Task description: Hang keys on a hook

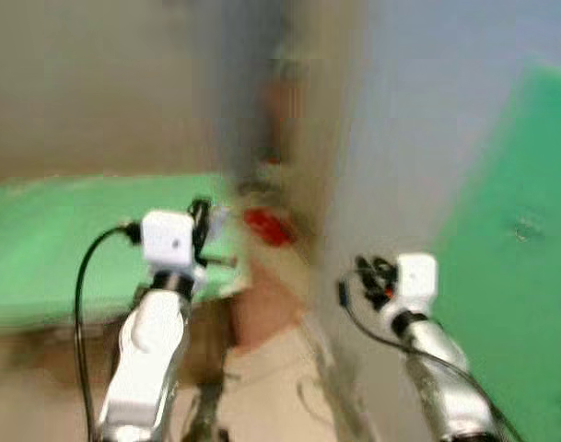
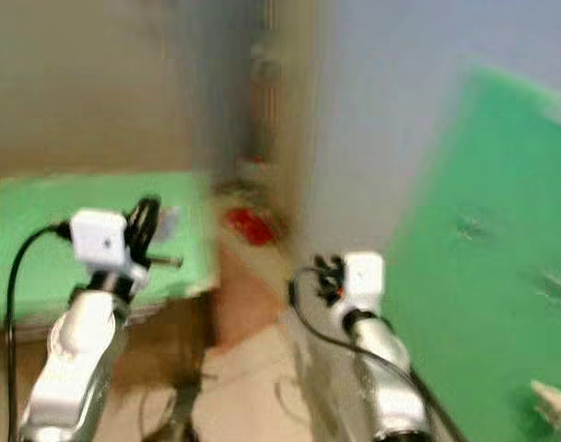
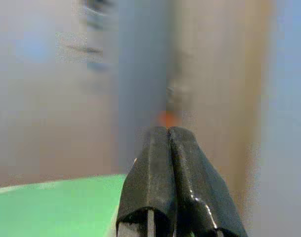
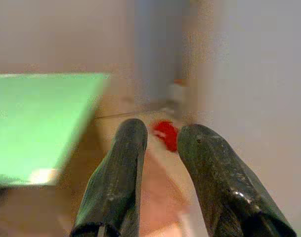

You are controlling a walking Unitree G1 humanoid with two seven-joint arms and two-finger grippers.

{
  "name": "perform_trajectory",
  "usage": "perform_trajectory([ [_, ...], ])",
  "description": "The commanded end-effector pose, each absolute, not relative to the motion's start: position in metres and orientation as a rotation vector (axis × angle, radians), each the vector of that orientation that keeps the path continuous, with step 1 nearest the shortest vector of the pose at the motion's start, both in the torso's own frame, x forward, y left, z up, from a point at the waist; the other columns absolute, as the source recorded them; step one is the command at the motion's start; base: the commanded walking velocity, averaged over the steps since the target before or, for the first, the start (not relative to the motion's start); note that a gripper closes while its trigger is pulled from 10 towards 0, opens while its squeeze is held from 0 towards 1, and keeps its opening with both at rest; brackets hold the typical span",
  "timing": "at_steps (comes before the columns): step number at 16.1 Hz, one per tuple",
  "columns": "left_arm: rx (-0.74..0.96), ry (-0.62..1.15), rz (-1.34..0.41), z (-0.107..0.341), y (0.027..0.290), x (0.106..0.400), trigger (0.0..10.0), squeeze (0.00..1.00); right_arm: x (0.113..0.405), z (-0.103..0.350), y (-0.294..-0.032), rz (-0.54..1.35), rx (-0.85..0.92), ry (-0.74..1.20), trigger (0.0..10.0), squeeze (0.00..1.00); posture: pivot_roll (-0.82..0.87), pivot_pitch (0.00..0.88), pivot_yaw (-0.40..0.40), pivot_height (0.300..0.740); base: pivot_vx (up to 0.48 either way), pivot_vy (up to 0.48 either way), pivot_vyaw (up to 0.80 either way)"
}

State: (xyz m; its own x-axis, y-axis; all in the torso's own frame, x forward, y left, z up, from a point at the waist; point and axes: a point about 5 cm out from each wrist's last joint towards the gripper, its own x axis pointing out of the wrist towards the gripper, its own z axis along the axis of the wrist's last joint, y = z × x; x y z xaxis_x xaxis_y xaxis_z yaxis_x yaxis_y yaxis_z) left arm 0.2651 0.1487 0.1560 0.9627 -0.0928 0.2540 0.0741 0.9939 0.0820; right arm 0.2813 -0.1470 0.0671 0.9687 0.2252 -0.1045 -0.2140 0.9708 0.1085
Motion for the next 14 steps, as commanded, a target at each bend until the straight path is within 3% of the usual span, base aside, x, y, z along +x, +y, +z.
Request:
perform_trajectory([
  [1, 0.094, -0.227, -0.064, 0.149, 0.154, 0.264, 0.0, 0.0, 0.283, 0.071, -0.137, 0.256, 0.098, 0.103, 10.0, 0.0, 0.01, 0.0, -0.027, 0.74, 0.0, 0.0, 0.0],
  [5, 0.096, -0.222, -0.071, 0.148, 0.155, 0.267, 0.0, 0.0, 0.284, 0.07, -0.135, 0.27, 0.074, 0.104, 10.0, 0.0, 0.01, 0.0, -0.025, 0.74, 0.0, 0.0, 0.0],
  [14, 0.137, -0.152, -0.116, 0.135, 0.159, 0.268, 0.0, 0.0, 0.283, 0.073, -0.137, 0.241, 0.044, 0.075, 10.0, 0.0, 0.0, 0.0, -0.004, 0.74, 0.0, 0.0, -0.75],
])
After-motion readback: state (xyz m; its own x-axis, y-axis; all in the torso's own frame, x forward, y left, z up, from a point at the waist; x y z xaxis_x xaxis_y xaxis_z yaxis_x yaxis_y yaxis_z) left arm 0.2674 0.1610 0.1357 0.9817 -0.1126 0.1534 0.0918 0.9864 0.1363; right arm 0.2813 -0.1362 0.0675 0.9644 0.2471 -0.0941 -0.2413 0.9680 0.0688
